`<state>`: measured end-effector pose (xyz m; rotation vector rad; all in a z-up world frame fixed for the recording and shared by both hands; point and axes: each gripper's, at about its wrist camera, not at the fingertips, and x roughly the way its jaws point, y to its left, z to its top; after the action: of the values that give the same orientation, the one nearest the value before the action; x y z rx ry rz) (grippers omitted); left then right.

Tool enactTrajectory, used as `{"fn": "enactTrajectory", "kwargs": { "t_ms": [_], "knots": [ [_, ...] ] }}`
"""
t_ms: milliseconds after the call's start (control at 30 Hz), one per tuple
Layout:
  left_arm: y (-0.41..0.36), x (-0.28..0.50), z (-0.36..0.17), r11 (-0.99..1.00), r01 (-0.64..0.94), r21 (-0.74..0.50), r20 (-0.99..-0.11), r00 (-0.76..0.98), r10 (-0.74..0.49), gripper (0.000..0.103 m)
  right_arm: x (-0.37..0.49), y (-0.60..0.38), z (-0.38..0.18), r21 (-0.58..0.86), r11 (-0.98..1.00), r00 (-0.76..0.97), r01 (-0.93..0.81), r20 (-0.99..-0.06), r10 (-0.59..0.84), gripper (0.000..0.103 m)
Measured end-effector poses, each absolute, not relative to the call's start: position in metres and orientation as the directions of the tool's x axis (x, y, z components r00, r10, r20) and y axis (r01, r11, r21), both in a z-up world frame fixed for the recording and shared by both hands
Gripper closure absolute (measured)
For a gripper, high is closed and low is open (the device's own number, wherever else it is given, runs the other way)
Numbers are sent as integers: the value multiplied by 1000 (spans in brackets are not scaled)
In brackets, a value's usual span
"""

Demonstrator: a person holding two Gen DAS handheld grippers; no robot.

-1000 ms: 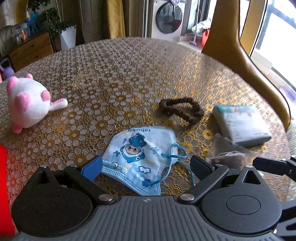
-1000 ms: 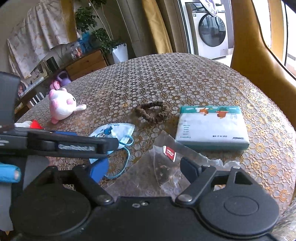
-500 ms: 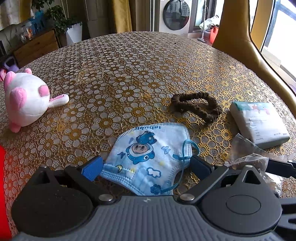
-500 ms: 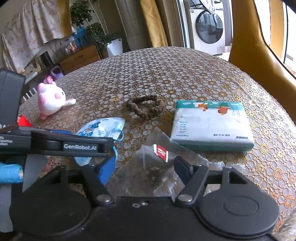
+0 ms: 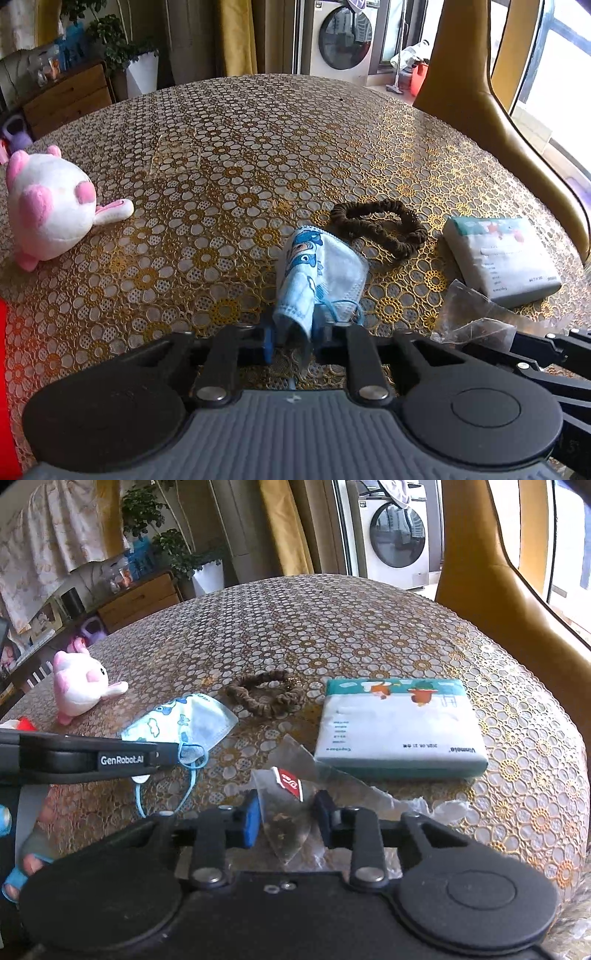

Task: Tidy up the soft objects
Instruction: 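Grasp the blue face mask with the left gripper while the right gripper grasps the plastic bag, then carry the mask with the left gripper while the right gripper carries the bag over the tin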

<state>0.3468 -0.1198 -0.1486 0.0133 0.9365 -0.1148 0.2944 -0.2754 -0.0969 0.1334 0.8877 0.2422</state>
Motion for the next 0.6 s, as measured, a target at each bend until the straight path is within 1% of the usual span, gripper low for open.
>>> {"fn": "enactTrajectory", "kwargs": {
  "t_ms": [67, 100, 167, 200, 267, 600],
  "knots": [
    [-116, 346, -148, 994, 100, -55, -803, 587, -103, 93, 293, -275, -95, 219, 963, 609, -154, -746, 268, 84],
    [-115, 345, -147, 993, 101, -57, -799, 591, -107, 94, 292, -275, -94, 223, 962, 611, -156, -744, 271, 85],
    [-113, 343, -142, 993, 100, -57, -790, 604, -106, 94, 290, -275, -90, 223, 962, 621, -157, -735, 271, 93],
    [-112, 342, -139, 993, 102, -58, -785, 609, -108, 94, 289, -275, -89, 224, 962, 626, -158, -730, 273, 95],
    [-110, 339, -132, 992, 107, -61, -776, 620, -115, 94, 286, -276, -84, 230, 960, 636, -158, -721, 277, 96],
    [-88, 315, -90, 991, 96, -93, -753, 644, -133, 94, 269, -272, -50, 263, 947, 669, -187, -672, 318, 96]
  ]
}}
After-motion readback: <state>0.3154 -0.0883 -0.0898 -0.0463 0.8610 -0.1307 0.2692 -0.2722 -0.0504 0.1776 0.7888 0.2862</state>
